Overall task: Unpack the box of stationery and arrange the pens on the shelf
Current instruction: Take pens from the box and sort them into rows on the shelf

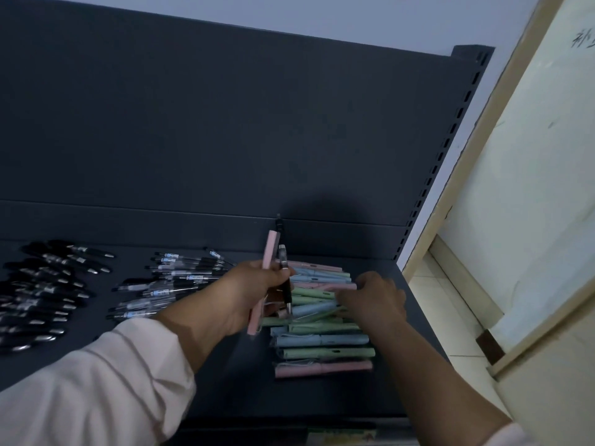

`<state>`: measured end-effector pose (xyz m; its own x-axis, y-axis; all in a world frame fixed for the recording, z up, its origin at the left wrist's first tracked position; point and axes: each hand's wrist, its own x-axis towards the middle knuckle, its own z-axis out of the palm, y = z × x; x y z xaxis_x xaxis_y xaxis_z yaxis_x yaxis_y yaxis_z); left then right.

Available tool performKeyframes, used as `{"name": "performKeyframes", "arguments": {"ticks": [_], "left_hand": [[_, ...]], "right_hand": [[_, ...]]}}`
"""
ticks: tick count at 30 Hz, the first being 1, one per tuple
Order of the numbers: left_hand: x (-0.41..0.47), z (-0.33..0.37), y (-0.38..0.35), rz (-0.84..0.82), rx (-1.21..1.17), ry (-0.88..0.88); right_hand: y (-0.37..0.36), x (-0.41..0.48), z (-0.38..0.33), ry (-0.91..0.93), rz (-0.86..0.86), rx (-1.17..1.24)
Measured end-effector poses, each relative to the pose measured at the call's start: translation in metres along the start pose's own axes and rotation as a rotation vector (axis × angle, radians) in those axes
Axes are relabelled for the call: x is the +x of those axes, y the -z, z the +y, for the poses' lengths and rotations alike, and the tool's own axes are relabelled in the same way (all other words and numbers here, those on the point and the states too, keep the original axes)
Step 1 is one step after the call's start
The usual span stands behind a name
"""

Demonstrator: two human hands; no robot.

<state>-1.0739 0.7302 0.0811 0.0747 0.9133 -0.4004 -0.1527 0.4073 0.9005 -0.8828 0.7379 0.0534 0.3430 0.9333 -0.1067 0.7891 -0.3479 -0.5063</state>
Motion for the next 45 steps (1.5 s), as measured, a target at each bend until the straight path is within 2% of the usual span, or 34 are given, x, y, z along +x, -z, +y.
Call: {"name": "performKeyframes", "arguments": {"ticks": [2, 4, 5, 8, 11, 14, 19, 26, 31, 36, 41, 45], "left_hand": [[-0.002, -0.001, 0.004, 0.006, -0.065, -0.003], [-0.004, -0.002, 0.009, 0.005, -0.094, -0.019], [-0.007, -0.002, 0.011, 0.006, -0.107, -0.031], [-0.014, 0.001, 0.021, 0.005, -0.188, -0.05], [-0.021, 0.004, 0.036, 0.041, -0.246, -0.065], [-0.026, 0.008, 0.058, 0.124, -0.239, -0.068], [-0.031, 0.013, 0.1, 0.287, -0.312, -0.076], [-0.046, 0.019, 0.155, 0.356, -0.351, -0.078], [-0.054, 0.021, 0.198, 0.422, -0.384, -0.068], [-0.061, 0.022, 0.242, 0.473, -0.378, -0.063], [-0.068, 0.016, 0.287, 0.561, -0.286, 0.011], [-0.077, 0.017, 0.316, 0.502, -0.314, 0.066]], "right_hand": [[0.002, -0.009, -0.009, 0.118, 0.059, -0.076], [-0.001, -0.018, -0.024, 0.319, 0.033, 0.104], [-0.003, -0.024, -0.036, 0.388, -0.051, 0.246], [-0.015, -0.04, -0.067, 0.392, -0.371, 0.569], [-0.029, -0.047, -0.088, 0.37, -0.446, 0.689], [-0.041, -0.048, -0.104, 0.391, -0.379, 0.67], [-0.057, -0.06, -0.135, 0.459, -0.442, 0.652], [-0.082, -0.078, -0.186, 0.186, -0.704, 0.848], [-0.111, -0.089, -0.214, 0.241, -0.776, 0.862], [-0.138, -0.1, -0.25, 0.193, -0.853, 0.702], [-0.168, -0.11, -0.285, 0.178, -0.801, 0.718], [-0.196, -0.115, -0.31, 0.252, -0.715, 0.671]]}}
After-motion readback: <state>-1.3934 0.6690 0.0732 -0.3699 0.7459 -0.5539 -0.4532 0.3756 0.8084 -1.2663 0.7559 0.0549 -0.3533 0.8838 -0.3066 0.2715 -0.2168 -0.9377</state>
